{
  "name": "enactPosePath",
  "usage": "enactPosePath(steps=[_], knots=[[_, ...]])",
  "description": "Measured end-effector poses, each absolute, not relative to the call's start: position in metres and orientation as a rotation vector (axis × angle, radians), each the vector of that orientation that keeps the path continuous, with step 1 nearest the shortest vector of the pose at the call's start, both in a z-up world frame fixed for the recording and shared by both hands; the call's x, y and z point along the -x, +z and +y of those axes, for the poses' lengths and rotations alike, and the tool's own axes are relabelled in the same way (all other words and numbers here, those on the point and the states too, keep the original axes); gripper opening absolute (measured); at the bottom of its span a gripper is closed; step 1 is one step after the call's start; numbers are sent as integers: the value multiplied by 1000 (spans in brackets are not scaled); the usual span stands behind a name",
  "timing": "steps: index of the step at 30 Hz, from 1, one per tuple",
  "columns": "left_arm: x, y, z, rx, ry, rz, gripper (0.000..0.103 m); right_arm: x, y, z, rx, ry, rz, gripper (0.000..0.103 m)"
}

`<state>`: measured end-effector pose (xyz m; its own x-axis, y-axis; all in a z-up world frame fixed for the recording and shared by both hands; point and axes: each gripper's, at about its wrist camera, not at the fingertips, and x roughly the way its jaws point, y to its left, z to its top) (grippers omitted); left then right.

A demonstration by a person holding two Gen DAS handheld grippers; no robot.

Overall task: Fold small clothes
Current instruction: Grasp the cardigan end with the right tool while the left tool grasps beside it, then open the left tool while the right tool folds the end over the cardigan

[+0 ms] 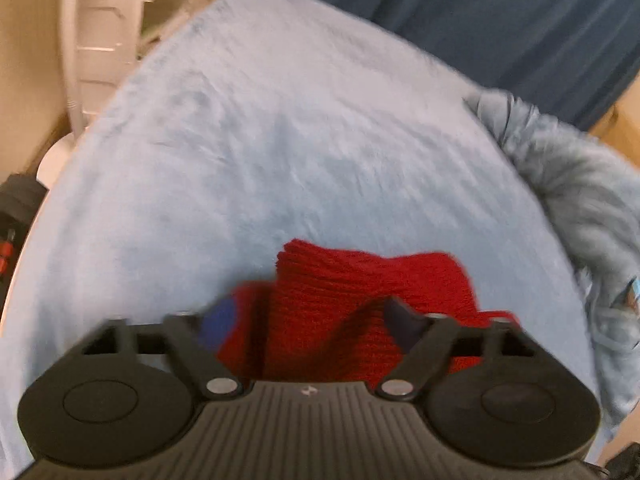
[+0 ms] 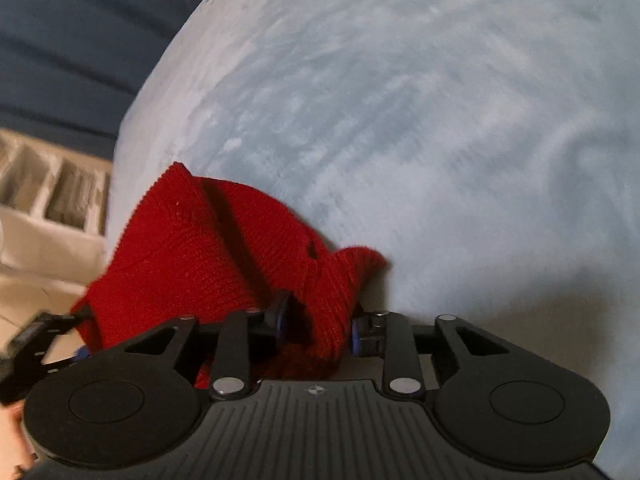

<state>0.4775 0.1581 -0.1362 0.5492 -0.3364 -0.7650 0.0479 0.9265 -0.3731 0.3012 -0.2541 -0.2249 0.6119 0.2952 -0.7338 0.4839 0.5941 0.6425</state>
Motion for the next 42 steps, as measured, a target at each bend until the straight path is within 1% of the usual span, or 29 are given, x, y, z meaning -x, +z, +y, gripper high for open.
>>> enactPosePath(steps=[2,4,5,6,8,9,11,12,14,15,16,18,19,21,22,25,27,28,31,33,37,39,42], knots=[[-467,-137,165,375,-266,970,87,-308,-220,-259,-965,-123,956,35],[-466,-145,160,347,-246,997,86,-308,-218,-262,-960,-115,966,35],[-465,-152,156,335,-247,1015,77,-306,-218,-262,-960,-113,965,35],[-464,-160,154,334,-250,1031,50,-308,-218,-261,-958,-116,965,36],[-460,-168,148,320,-220,1047,26,-309,-219,-264,-954,-106,967,38],[-456,-167,146,307,-188,1038,19,-310,-220,-264,-939,-82,962,38],[-446,-158,152,334,-161,1008,17,-319,-226,-261,-877,-54,965,39],[-439,-152,157,347,-149,985,17,-322,-229,-262,-887,-58,976,41],[-432,-150,169,366,-139,974,17,-324,-228,-262,-922,-53,969,42],[-434,-155,173,370,-135,994,18,-325,-226,-261,-912,-44,960,45],[-437,-160,176,388,-146,1003,22,-326,-225,-260,-902,-47,960,46],[-438,-162,177,423,-130,1005,44,-326,-229,-262,-912,-64,978,47],[-436,-160,178,429,-123,1000,51,-325,-232,-264,-936,-60,977,47],[-420,-155,181,461,-126,988,78,-325,-236,-268,-963,-51,978,47],[-408,-154,183,484,-114,988,82,-326,-237,-268,-965,-46,979,47],[-357,-158,189,567,-93,1014,82,-326,-238,-269,-975,-43,979,46],[-320,-165,192,626,-82,1045,82,-325,-238,-269,-985,-43,980,39],[-301,-169,190,643,-97,1068,82,-325,-238,-269,-988,-45,982,38],[-277,-181,171,541,-151,1151,82,-324,-239,-270,-1013,-57,988,37],[-281,-193,160,452,-142,1179,82,-323,-239,-269,-1018,-68,988,37],[-313,-202,161,439,-105,1172,83,-321,-237,-264,-1008,-88,987,36],[-323,-197,154,333,-126,1156,83,-317,-232,-258,-990,-97,994,29],[-333,-193,156,267,-131,1155,83,-306,-224,-244,-932,-96,990,26]])
